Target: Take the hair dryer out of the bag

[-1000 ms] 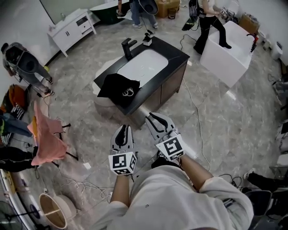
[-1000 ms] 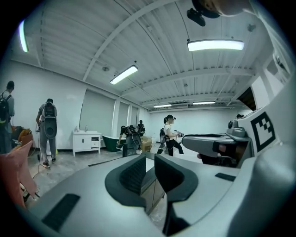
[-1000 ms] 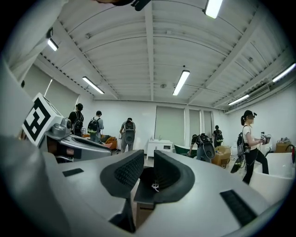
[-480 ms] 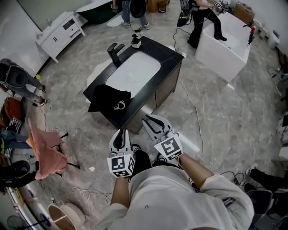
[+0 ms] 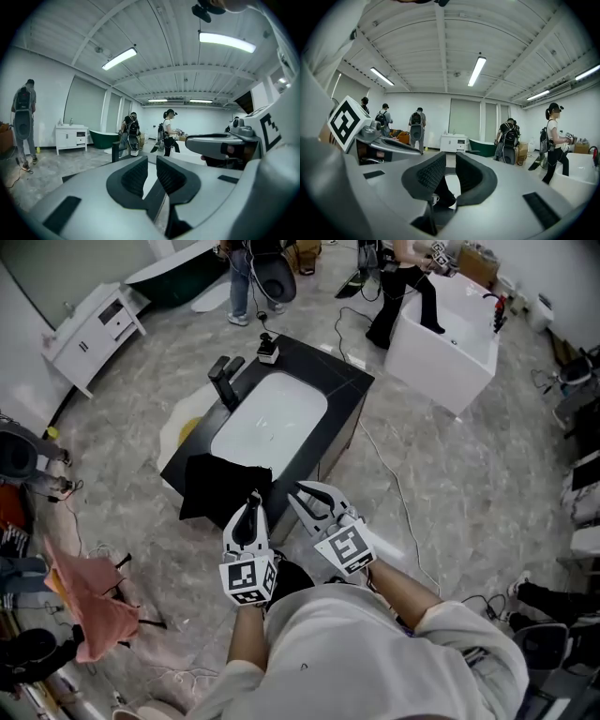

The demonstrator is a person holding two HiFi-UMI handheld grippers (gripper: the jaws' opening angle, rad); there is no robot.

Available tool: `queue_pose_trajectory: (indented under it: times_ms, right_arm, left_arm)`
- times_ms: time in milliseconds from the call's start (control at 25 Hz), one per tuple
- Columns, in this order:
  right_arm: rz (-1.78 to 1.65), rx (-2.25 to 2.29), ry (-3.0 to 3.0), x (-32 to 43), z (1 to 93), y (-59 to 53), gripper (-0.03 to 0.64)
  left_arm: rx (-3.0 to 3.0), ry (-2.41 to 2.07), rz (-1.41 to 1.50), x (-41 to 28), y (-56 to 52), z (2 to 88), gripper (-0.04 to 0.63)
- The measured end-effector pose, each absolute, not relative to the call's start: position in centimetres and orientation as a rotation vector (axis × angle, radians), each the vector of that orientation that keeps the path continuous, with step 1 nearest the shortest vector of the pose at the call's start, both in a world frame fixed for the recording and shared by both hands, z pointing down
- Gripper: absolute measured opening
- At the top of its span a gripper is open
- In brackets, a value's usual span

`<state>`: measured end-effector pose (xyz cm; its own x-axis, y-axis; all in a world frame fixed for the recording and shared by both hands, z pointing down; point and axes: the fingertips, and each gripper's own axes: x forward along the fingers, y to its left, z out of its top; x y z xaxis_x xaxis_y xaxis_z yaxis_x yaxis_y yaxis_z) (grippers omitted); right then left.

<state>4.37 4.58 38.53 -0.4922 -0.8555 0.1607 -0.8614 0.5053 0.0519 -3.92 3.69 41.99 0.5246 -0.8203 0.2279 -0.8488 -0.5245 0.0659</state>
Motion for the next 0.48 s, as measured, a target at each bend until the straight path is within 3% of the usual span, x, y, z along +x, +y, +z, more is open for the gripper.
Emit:
queue_pose_trajectory:
  times_ms: [480]
  right_arm:
    - [0.105, 1.525, -2.477, -0.2, 40.7, -6.1, 0.061]
  left_arm:
    - [2.635, -1.245, 0.320, -8.3, -7.9, 43.7, 0.072]
